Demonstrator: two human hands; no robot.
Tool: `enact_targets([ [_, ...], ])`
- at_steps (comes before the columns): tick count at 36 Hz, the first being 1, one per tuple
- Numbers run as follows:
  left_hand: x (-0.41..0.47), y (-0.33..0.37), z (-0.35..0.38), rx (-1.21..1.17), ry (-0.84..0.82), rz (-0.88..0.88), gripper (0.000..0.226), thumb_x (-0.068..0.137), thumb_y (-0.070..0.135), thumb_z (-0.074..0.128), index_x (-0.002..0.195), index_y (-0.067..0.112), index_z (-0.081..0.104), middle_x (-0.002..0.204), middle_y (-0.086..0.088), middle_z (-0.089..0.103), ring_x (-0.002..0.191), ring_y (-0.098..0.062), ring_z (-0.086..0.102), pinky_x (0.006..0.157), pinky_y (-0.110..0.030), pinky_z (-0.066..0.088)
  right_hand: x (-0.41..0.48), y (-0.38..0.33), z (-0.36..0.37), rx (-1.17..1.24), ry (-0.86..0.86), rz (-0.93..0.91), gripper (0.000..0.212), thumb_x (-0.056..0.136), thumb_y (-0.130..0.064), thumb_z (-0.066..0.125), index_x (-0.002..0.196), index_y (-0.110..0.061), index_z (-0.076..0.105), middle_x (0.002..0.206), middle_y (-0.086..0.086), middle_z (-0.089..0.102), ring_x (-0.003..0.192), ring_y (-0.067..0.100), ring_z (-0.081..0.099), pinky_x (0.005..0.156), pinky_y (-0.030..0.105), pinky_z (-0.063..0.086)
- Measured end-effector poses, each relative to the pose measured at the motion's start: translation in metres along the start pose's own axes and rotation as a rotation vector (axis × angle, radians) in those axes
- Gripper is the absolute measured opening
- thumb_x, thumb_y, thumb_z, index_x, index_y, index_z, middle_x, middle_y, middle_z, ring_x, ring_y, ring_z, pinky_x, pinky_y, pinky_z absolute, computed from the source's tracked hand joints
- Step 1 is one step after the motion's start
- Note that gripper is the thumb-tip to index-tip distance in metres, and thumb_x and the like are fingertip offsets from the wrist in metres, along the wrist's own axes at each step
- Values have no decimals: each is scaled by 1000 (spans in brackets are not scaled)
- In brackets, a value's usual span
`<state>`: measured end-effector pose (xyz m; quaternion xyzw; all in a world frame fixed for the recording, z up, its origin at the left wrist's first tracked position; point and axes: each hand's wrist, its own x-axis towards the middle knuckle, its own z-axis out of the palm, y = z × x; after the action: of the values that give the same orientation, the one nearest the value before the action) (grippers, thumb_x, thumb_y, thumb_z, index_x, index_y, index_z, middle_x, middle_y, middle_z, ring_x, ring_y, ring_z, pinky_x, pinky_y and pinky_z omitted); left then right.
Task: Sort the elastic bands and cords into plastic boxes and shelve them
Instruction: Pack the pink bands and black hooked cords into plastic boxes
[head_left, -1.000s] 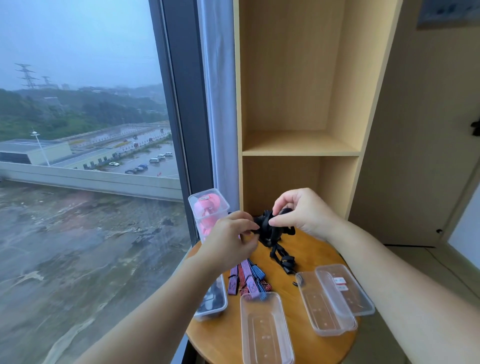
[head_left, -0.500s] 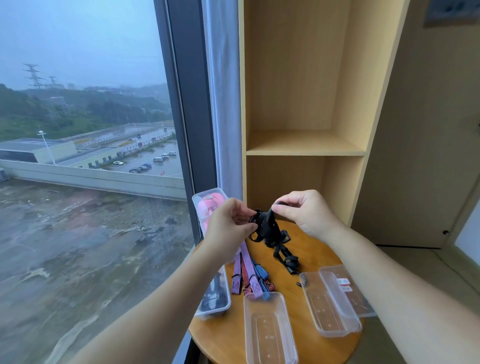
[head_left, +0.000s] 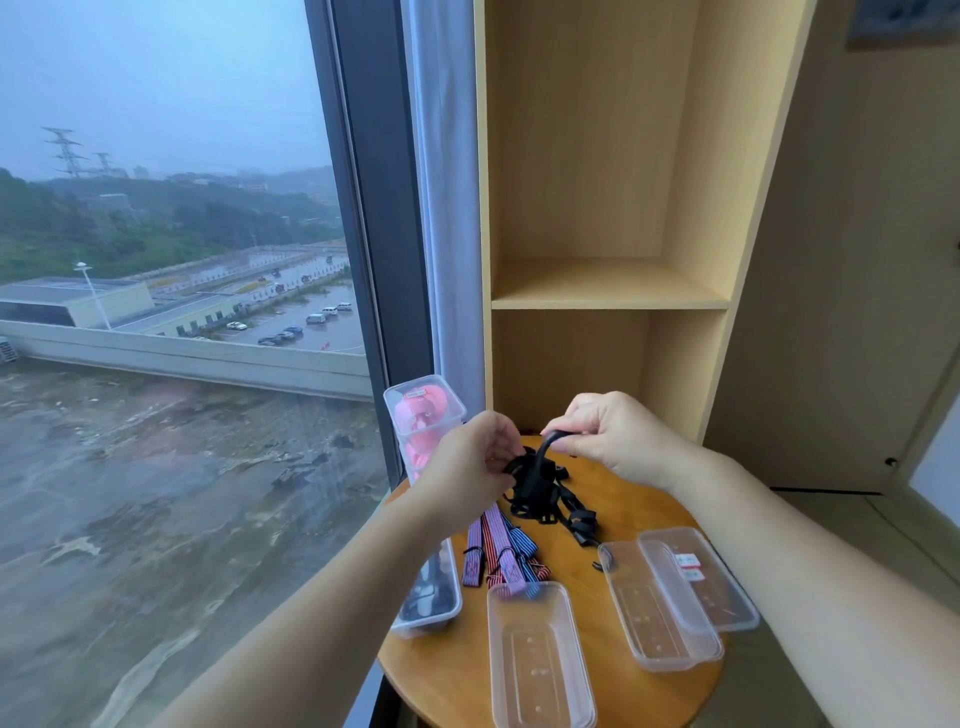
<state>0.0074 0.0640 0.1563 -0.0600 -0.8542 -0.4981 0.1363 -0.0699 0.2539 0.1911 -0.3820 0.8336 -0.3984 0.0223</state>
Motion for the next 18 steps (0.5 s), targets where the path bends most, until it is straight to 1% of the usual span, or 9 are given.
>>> enact_targets([
  [2,2,0,0,30,6,-30,43,73,-22,62,96,13,58,91,-5,67,89,-24,68,82,-32,58,0,2,3,66,30,19,20,89,-4,67,99,-16,78,85,5,60,58,3,56,63,20,49],
  [5,1,-1,-1,-19,65,-43,37,76,-21,62,94,11,61,89,-5,69,88,-22,69,81,-27,58,2,9,10,101,113,50,22,91,1,62,98,-15,76,87,6,64,57,4,61,65,21,55],
  [8,-3,-3,1,-63,92,-15,33,79,-18,62,87,13,63,87,-3,71,83,-14,69,81,-25,57,3,18,19,63,151,31,24,92,2,59,99,-15,75,92,2,63,60,4,64,65,19,55],
  [9,-4,-3,2,-75,98,-3,31,80,-17,62,86,13,64,87,-5,71,83,-14,70,81,-26,57,4,21,20,76,159,31,25,92,2,59,100,-15,75,92,1,64,60,4,64,64,18,55],
  [11,-5,-4,3,-127,105,9,29,82,-17,62,86,12,64,88,-7,73,85,-18,71,82,-29,58,4,27,22,132,178,46,25,93,-2,60,104,-19,75,83,-3,67,60,4,64,66,19,56],
  [13,-5,-4,3,-207,104,16,29,83,-17,62,84,12,63,85,-2,75,85,-19,72,82,-30,58,3,30,24,267,189,86,26,94,-7,61,102,-26,75,77,-6,71,65,4,63,66,19,54],
  [15,-5,-4,4,-285,111,17,30,82,-19,61,83,11,61,83,2,75,84,-17,72,80,-28,58,2,29,27,493,171,141,27,96,-13,60,96,-34,76,91,-4,76,82,9,68,70,22,53],
  [17,-4,-4,6,-351,124,15,32,82,-21,61,82,11,59,83,2,75,84,-16,72,78,-27,57,-2,26,33,797,85,192,19,96,-25,58,99,-31,76,108,6,73,99,20,69,77,32,55],
  [18,-4,-4,8,-374,128,15,33,81,-21,60,81,12,58,84,1,75,84,-16,72,78,-28,57,-4,26,35,950,30,201,20,95,-30,55,103,-27,74,112,11,72,102,26,69,77,37,56],
])
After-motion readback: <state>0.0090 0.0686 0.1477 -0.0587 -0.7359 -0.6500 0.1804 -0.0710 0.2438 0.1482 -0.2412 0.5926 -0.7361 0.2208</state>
